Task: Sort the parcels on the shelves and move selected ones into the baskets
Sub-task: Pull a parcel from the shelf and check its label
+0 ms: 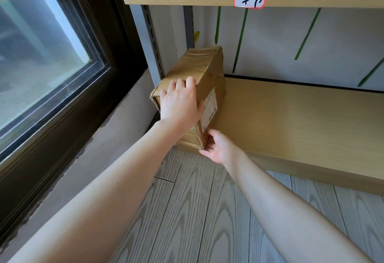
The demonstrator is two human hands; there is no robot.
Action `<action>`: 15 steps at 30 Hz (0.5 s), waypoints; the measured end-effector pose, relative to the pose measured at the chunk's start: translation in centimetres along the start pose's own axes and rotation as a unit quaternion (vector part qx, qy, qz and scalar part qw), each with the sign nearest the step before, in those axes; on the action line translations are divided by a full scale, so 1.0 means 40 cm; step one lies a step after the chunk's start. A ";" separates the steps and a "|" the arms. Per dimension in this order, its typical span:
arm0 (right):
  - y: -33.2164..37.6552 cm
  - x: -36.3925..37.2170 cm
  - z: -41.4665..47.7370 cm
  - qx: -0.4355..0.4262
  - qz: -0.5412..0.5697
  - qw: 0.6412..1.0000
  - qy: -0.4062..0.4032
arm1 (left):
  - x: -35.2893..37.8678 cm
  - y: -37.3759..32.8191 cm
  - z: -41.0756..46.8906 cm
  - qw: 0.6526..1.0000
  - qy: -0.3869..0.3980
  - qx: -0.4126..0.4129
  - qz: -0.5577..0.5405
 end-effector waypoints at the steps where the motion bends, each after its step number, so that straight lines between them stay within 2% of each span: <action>1: 0.000 0.001 -0.003 0.004 0.006 1.000 0.005 | -0.002 0.000 -0.001 1.000 -0.001 -0.002 0.005; 6: 0.006 -0.017 -0.018 -0.001 0.104 0.994 0.022 | -0.013 0.016 -0.011 0.999 0.000 -0.022 -0.024; 10: 0.029 -0.053 -0.052 -0.061 0.018 0.998 -0.019 | -0.021 0.062 -0.027 0.982 -0.017 -0.078 -0.173; 12: 0.058 -0.089 -0.076 -0.114 -0.023 0.991 -0.064 | -0.008 0.095 -0.038 0.956 -0.016 -0.112 -0.271; 15: 0.110 -0.125 -0.128 -0.235 -0.063 0.968 -0.065 | 0.054 0.146 -0.075 0.867 0.019 -0.213 -0.450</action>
Point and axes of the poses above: each hand's wrist, its own z-axis towards the middle knuckle, its own x-axis out of the palm, y = z × x, the point moved 6 cm from there along z, towards the middle knuckle
